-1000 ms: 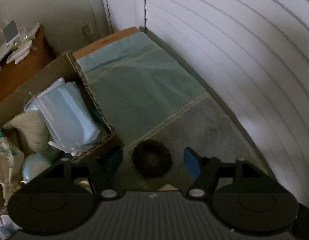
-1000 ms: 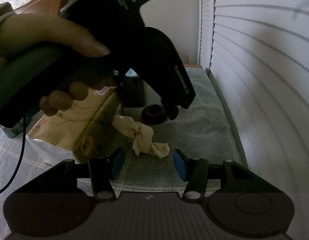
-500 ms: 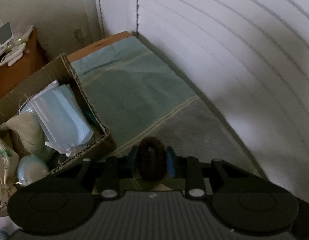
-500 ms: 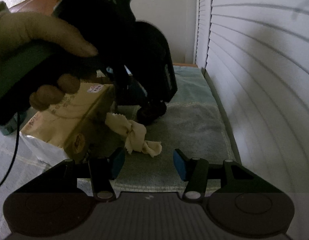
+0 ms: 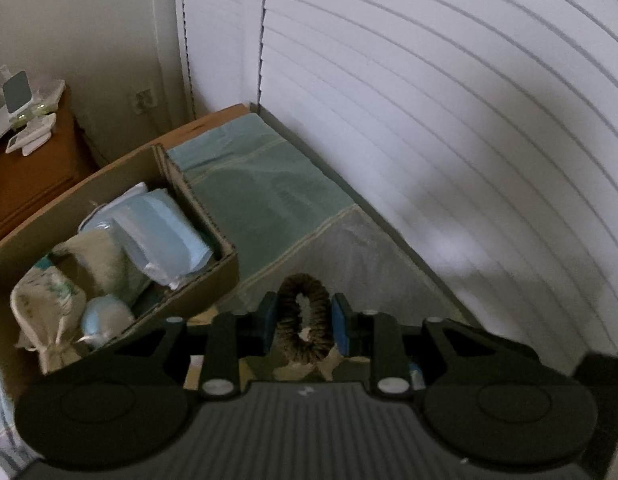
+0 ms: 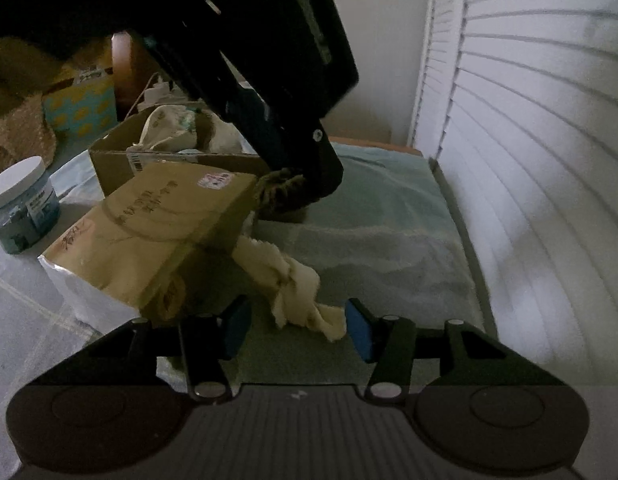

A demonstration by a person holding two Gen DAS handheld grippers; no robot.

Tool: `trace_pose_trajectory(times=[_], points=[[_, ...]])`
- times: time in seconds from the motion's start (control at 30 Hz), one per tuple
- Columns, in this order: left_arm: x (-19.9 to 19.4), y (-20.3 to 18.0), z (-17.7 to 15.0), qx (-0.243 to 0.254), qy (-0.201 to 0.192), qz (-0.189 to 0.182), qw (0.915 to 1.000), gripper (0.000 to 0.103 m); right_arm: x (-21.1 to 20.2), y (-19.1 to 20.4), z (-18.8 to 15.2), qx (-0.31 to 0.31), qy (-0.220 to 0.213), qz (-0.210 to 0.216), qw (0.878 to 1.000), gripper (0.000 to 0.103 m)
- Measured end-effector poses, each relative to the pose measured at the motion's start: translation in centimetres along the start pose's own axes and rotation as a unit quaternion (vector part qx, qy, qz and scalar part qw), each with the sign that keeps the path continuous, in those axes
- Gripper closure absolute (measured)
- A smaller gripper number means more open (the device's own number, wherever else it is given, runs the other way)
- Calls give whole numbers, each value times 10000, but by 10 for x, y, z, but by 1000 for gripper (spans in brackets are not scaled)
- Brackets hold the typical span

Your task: Organize soft objects

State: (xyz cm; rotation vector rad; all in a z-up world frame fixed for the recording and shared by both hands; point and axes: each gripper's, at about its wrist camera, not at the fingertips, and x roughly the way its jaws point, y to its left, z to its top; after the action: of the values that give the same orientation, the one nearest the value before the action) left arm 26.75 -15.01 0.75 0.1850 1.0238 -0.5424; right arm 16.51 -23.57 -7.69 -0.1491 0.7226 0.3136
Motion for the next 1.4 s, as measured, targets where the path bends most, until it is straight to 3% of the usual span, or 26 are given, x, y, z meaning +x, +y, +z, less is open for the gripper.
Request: trace_pose_trajectory(times=[0.2, 0.3, 0.9, 1.4], points=[[-11, 9, -9, -15, 4, -14, 10000, 76, 13, 6, 6, -275, 79, -78, 9996, 72], [-16, 11, -13, -3, -16, -9, 10000, 76, 12, 9, 7, -310, 105, -129, 9994, 75], [-70, 33, -30, -150, -449, 169, 9987, 76, -45, 12, 28, -82, -100, -374, 9992, 75], [-87, 100, -22, -680, -790, 785, 9914, 75, -72, 28, 58, -114, -480, 3, 9988, 75]])
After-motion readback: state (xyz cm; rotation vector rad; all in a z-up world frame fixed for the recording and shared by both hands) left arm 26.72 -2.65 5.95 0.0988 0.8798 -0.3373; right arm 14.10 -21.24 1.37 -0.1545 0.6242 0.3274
